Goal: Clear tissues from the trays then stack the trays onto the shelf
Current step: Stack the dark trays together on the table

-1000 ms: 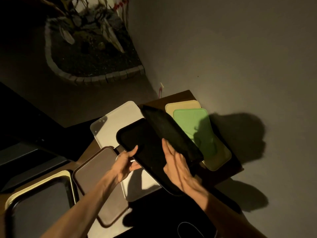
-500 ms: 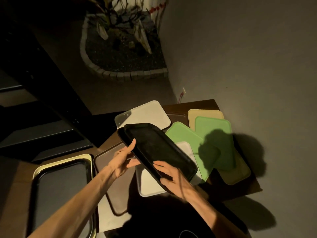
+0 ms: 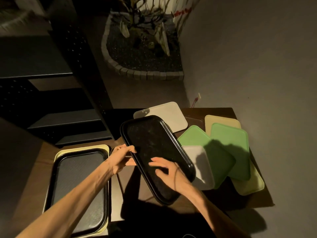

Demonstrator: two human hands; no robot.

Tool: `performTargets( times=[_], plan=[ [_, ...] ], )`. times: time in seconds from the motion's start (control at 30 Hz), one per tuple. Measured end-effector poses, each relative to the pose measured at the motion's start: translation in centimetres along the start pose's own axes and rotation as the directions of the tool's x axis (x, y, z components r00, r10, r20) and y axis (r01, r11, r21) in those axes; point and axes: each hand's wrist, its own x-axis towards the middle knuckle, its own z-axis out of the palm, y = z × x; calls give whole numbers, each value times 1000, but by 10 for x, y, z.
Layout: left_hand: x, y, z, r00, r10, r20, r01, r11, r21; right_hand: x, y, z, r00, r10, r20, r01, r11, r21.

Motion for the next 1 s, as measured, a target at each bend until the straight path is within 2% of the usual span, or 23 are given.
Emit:
performTargets(
  times=[0.07, 0.13, 0.2, 0.3, 0.37, 0.43, 0.5, 0.6, 0.7, 0.77, 0.9, 1.0],
  plan=[
    [-4, 2, -15, 1000, -11, 20, 11, 1000, 21, 19, 2, -7, 980, 44, -195, -54, 997, -46],
    [-11, 7, -25, 999, -30, 22, 29, 999, 34, 37, 2, -18, 923, 61, -380, -116, 985, -124],
    [-20, 13, -33, 997, -52, 52, 51, 999, 10, 50, -1, -26, 884, 104, -455, -206, 962, -180],
    [-26, 19, -60, 995, -74, 71, 78, 996, -45, 68, -3, -25, 865, 276, -418, -369, 915, -160],
    [-29, 19, -84, 988, -97, 117, 101, 995, -24, 80, -6, -22, 883, 314, -348, -372, 922, -112],
    [-35, 19, -102, 978, -143, 151, 142, 990, 14, 88, -16, -15, 909, 327, -260, -331, 943, 28],
    [-40, 13, -118, 975, -178, 134, 172, 984, 53, 90, -23, -3, 909, 376, -182, -366, 927, 86],
    [-48, 4, -130, 974, -216, 68, 211, 975, 68, 84, -17, 29, 863, 468, -191, -460, 884, 86],
    [-45, -9, -155, 971, -233, -52, 237, 967, 97, 78, -9, 70, 883, 452, -128, -435, 890, 136],
    [-43, -19, -177, 973, -189, -132, 204, 972, 113, 80, -9, 96, 909, 412, -64, -401, 906, 137],
    [-46, -33, -217, 950, -118, -290, 153, 983, 102, 77, -15, 135, 851, 522, -61, -511, 849, 134],
    [-46, -42, -252, 931, -83, -356, 141, 980, 138, 78, -21, 167, 848, 521, -95, -513, 853, 98]
  ],
)
